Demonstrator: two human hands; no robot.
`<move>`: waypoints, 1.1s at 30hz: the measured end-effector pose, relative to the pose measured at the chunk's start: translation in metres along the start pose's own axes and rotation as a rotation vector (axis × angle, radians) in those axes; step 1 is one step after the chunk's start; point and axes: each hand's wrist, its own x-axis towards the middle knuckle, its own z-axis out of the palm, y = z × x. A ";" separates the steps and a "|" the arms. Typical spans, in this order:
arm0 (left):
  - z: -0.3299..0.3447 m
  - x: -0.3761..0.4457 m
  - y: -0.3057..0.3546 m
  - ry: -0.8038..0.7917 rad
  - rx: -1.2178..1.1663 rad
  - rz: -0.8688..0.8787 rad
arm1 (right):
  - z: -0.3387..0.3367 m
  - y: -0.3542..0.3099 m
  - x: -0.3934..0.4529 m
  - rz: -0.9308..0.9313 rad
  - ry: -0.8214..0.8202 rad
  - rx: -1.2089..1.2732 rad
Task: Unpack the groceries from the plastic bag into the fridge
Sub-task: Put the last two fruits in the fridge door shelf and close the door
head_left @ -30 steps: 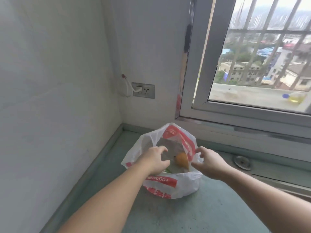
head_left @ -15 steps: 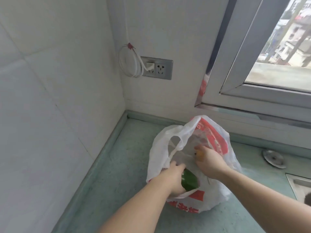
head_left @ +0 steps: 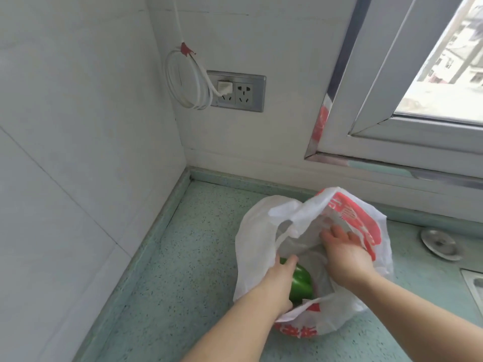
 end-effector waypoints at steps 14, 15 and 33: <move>-0.030 -0.033 0.033 0.114 -0.044 -0.047 | -0.044 0.027 -0.080 -0.015 0.075 0.716; -0.037 -0.038 0.041 0.145 -0.039 -0.026 | -0.054 0.031 -0.086 -0.028 0.093 0.745; -0.113 -0.195 0.178 0.534 0.382 0.111 | -0.177 0.146 -0.229 -0.176 0.385 0.532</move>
